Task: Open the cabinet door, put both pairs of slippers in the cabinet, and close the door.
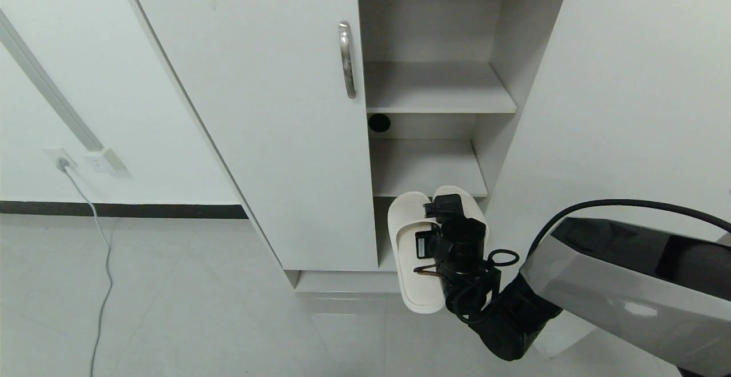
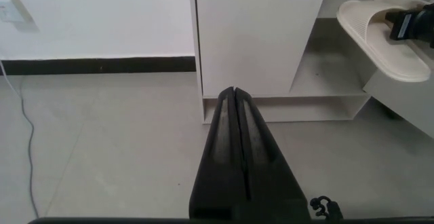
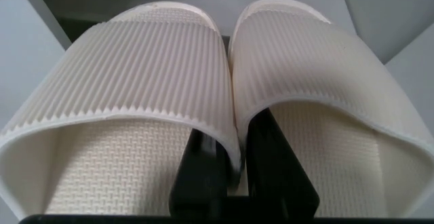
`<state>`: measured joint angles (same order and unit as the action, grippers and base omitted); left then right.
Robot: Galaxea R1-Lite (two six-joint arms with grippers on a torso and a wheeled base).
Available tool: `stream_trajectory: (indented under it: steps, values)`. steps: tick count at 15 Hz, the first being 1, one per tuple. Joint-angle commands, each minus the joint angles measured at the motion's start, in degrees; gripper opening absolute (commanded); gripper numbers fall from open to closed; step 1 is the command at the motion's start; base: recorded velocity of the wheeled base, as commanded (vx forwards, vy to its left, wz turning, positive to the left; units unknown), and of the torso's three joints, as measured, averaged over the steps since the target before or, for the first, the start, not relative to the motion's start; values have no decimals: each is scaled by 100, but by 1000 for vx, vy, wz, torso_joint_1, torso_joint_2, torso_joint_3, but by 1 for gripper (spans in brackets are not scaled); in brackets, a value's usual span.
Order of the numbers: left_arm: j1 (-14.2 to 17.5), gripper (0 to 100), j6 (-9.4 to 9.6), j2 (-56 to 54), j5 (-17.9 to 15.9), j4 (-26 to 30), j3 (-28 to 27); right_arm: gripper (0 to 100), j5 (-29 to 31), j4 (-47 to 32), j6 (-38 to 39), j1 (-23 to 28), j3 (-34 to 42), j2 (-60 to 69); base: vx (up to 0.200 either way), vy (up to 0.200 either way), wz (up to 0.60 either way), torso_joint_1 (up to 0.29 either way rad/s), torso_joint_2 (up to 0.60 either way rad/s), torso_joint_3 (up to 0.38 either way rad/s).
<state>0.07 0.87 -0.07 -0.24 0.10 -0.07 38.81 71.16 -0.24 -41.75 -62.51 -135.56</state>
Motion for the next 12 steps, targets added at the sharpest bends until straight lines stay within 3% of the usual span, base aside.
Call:
stream_trajectory:
  steps: [1,10,12]
  values:
    - [1,0,1,7,-2,-1,-1,0,-6,3,-2,-8,2,3,200,0,0,2,2,-7]
    - [1,0,1,7,24,-1,7,0,-23,-23,-143,62,-42,-32,200,0,0,0,2,1]
    - [1,0,1,7,24,-1,-1,0,-41,-93,-143,124,-121,-50,0,0,0,0,0,0]
